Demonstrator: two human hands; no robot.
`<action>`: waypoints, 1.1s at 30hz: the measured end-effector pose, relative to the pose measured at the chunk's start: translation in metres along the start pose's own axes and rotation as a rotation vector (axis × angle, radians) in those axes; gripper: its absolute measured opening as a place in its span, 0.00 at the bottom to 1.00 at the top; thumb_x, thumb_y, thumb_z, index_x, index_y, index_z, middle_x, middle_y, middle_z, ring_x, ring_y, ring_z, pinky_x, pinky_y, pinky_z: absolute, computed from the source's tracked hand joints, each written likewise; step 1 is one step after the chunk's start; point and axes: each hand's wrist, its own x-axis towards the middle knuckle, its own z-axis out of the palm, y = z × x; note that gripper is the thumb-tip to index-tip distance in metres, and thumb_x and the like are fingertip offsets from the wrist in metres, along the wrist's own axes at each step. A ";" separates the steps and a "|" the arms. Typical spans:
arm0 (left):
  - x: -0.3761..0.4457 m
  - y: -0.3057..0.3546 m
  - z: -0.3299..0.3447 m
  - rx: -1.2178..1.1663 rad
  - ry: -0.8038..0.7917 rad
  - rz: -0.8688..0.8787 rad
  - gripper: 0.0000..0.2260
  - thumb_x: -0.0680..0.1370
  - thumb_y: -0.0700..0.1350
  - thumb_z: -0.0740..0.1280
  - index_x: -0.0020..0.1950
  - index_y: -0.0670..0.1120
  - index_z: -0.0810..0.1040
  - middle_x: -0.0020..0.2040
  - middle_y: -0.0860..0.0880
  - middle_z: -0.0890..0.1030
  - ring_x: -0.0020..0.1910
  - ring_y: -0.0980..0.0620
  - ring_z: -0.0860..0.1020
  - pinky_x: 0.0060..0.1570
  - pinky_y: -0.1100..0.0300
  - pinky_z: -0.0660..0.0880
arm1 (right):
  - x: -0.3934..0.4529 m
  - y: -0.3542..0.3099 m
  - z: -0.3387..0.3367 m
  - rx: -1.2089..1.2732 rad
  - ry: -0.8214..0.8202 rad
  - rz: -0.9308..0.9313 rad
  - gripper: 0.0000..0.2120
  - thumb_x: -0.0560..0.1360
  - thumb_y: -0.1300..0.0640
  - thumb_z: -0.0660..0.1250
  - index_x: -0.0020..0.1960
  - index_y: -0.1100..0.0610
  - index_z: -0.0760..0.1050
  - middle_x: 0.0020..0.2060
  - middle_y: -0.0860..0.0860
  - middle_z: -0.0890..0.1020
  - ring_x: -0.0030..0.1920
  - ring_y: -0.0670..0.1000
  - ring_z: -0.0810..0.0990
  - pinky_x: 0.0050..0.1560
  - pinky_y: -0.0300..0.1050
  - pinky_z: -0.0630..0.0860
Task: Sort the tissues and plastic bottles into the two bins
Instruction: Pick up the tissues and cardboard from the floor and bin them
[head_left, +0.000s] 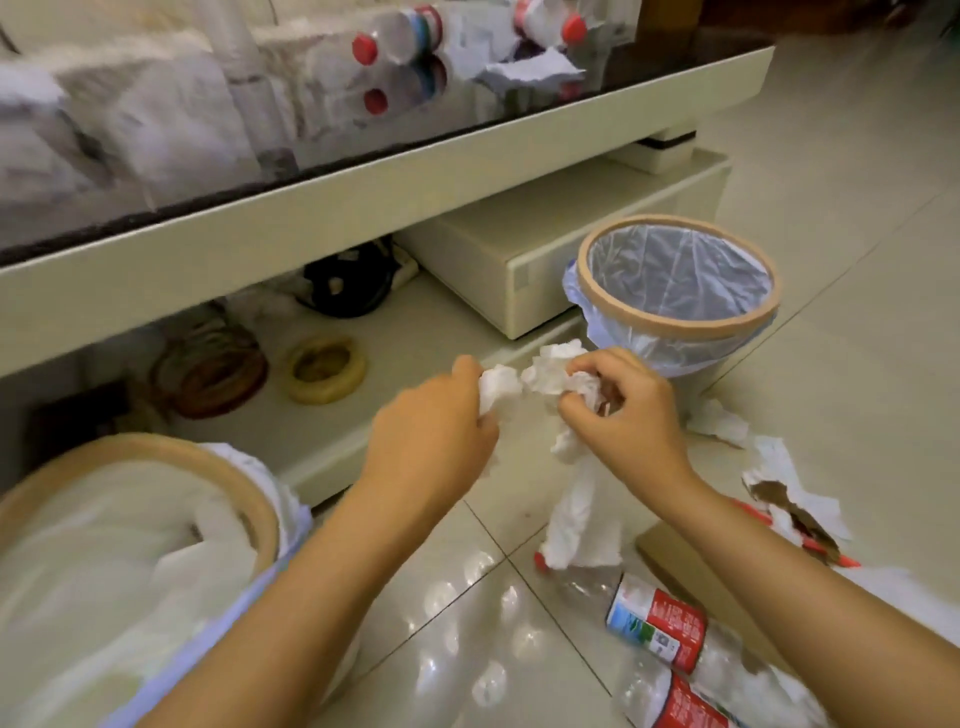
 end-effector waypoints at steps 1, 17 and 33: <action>-0.012 -0.009 -0.013 0.007 0.030 -0.007 0.11 0.79 0.50 0.58 0.60 0.48 0.66 0.50 0.46 0.78 0.44 0.43 0.76 0.39 0.52 0.73 | 0.002 -0.015 0.007 0.032 -0.014 -0.032 0.04 0.67 0.57 0.67 0.42 0.54 0.77 0.36 0.44 0.75 0.36 0.42 0.73 0.37 0.33 0.68; -0.132 -0.185 -0.080 -0.045 0.143 -0.575 0.16 0.77 0.54 0.65 0.62 0.52 0.68 0.44 0.51 0.79 0.38 0.51 0.77 0.33 0.57 0.71 | 0.009 -0.233 0.143 0.480 -0.315 -0.289 0.06 0.70 0.58 0.70 0.46 0.57 0.78 0.39 0.50 0.79 0.37 0.50 0.77 0.38 0.53 0.77; -0.133 -0.187 -0.074 0.042 0.344 -0.483 0.19 0.78 0.48 0.65 0.69 0.54 0.68 0.53 0.56 0.81 0.48 0.51 0.79 0.32 0.60 0.67 | -0.027 -0.193 0.155 0.342 -0.448 -0.167 0.11 0.74 0.53 0.67 0.56 0.47 0.79 0.35 0.44 0.81 0.37 0.44 0.80 0.39 0.51 0.80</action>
